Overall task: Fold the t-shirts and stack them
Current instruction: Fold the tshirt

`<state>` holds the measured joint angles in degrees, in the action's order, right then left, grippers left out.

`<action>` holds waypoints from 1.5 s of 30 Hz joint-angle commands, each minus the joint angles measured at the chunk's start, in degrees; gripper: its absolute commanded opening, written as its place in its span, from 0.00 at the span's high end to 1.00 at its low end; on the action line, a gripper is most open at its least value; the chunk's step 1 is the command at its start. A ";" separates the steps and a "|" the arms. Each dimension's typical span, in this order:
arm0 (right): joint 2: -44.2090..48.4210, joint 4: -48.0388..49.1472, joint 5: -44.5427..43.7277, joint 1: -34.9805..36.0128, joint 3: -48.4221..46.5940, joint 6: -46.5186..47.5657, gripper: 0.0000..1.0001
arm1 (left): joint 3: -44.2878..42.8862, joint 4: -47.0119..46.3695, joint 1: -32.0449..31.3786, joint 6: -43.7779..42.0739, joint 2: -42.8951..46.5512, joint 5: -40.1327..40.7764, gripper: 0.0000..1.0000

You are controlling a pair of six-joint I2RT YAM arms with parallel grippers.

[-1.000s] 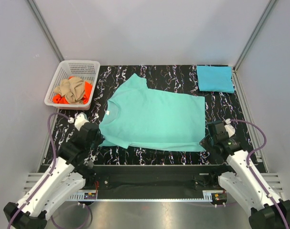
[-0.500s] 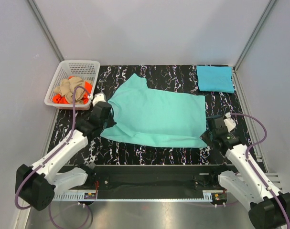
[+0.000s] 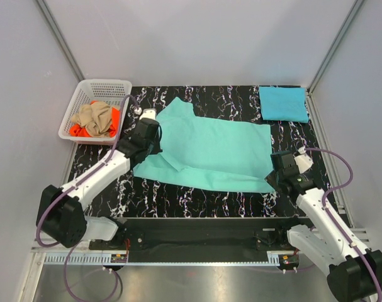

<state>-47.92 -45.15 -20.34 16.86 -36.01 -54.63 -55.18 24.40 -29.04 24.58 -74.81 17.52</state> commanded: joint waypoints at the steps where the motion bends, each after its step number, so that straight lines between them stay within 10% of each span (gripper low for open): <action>1: -0.07 0.85 -3.74 0.10 -1.61 -0.12 1.00 | -4.23 -4.72 -0.14 -2.69 -2.70 -1.35 1.00; 45: -9.11 5.16 -13.32 0.10 1.64 -7.07 1.00 | -18.55 -5.86 -1.37 -8.50 -24.41 4.18 1.00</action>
<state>-55.68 -41.63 -28.62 16.86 -34.09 -60.14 -69.73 18.76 -30.48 16.71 -97.27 19.00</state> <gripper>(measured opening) 0.018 0.012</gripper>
